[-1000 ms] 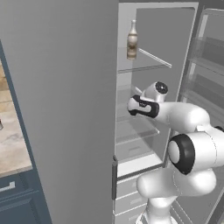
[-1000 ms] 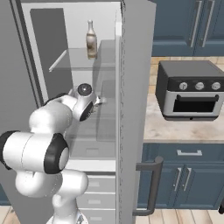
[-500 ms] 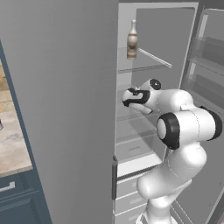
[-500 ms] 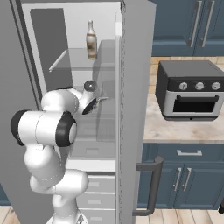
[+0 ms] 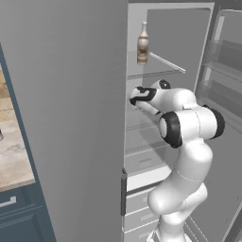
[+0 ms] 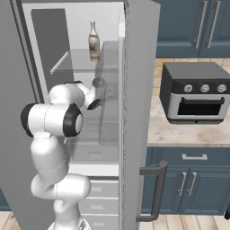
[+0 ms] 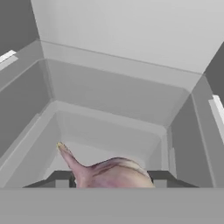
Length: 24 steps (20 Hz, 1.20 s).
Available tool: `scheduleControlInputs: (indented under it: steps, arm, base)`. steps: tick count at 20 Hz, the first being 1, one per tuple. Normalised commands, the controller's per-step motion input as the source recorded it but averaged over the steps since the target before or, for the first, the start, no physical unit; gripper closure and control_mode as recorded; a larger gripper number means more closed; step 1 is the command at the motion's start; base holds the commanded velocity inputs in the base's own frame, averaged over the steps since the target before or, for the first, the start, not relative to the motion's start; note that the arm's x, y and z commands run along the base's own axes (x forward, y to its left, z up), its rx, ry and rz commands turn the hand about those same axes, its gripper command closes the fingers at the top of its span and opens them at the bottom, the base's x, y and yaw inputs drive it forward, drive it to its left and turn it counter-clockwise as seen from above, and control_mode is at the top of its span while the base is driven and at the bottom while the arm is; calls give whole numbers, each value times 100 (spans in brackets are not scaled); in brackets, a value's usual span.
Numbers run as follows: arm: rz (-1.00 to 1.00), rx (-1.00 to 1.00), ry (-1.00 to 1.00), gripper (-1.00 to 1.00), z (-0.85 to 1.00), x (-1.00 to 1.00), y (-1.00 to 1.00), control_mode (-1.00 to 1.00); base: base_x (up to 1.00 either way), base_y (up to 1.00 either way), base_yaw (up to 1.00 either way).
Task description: Place the liquors on the top shelf of the fridge to keep them out of children's reach, and place the garlic on lower shelves for easy access.
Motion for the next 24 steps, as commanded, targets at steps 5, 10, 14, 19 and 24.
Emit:
scheduleControlInputs:
  steps: [5, 10, 14, 19, 24]
  arm:
    - [2, -5, -9, -100, -13, -23, 26, -100]
    - [0, -7, -1, -100, 0, -41, 31, -100]
    - [-1, -1, 0, -100, 25, -18, 2, -100]
    - [-7, 0, 3, -100, 15, -66, -10, -100]
    - [-11, -1, 3, -100, 3, -96, -2, -100]
  base:
    - [0, 0, 0]
    - [0, 0, 0]
    - [0, 0, 0]
    - [0, 0, 0]
    - [0, 0, 0]
